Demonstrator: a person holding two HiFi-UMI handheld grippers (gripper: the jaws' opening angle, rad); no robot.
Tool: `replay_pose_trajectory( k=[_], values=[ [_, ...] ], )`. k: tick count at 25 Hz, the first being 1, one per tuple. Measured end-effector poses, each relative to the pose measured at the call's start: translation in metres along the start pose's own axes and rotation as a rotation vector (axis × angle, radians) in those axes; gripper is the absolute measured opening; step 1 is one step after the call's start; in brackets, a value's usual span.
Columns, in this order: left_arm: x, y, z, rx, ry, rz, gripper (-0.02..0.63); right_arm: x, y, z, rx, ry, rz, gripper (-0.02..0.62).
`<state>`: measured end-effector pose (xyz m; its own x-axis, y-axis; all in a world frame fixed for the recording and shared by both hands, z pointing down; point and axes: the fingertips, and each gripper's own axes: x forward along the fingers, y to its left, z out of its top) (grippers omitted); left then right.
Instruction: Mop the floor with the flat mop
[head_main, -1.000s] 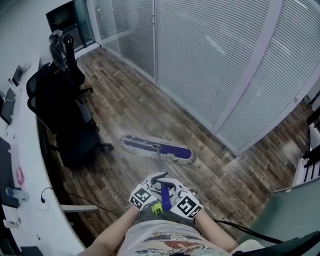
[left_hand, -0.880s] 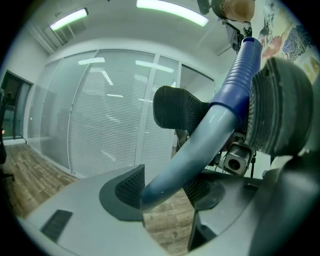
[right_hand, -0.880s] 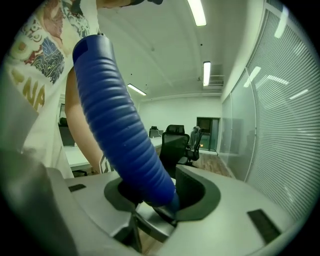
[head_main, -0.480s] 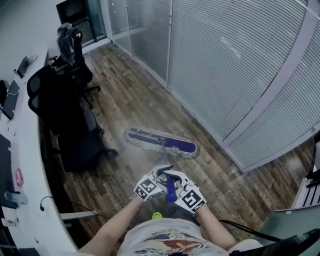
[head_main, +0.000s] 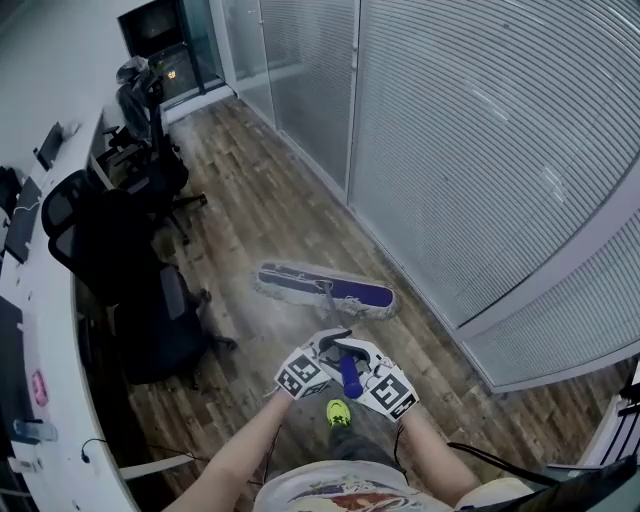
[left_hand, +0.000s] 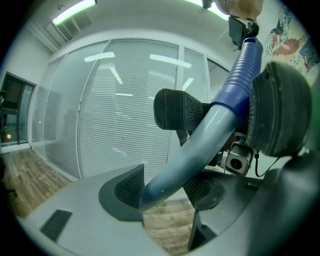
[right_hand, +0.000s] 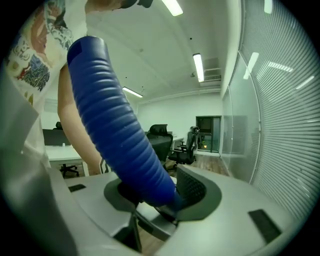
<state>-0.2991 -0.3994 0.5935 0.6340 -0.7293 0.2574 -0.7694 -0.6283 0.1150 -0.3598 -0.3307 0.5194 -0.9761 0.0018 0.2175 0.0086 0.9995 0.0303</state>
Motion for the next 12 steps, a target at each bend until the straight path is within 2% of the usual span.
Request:
replay_pose_trajectory(
  k=[3, 5, 12],
  values=[
    [0.024, 0.038, 0.008, -0.013, 0.003, 0.003, 0.216, 0.012, -0.044, -0.001, 0.012, 0.001, -0.010, 0.164],
    [0.032, 0.051, 0.010, -0.037, -0.008, 0.012, 0.220, 0.017, -0.058, -0.004, 0.009, 0.014, -0.003, 0.164],
    [0.037, 0.050, 0.005, -0.067, -0.019, -0.007, 0.232, 0.016, -0.060, -0.014, 0.012, 0.066, -0.036, 0.161]
  ],
)
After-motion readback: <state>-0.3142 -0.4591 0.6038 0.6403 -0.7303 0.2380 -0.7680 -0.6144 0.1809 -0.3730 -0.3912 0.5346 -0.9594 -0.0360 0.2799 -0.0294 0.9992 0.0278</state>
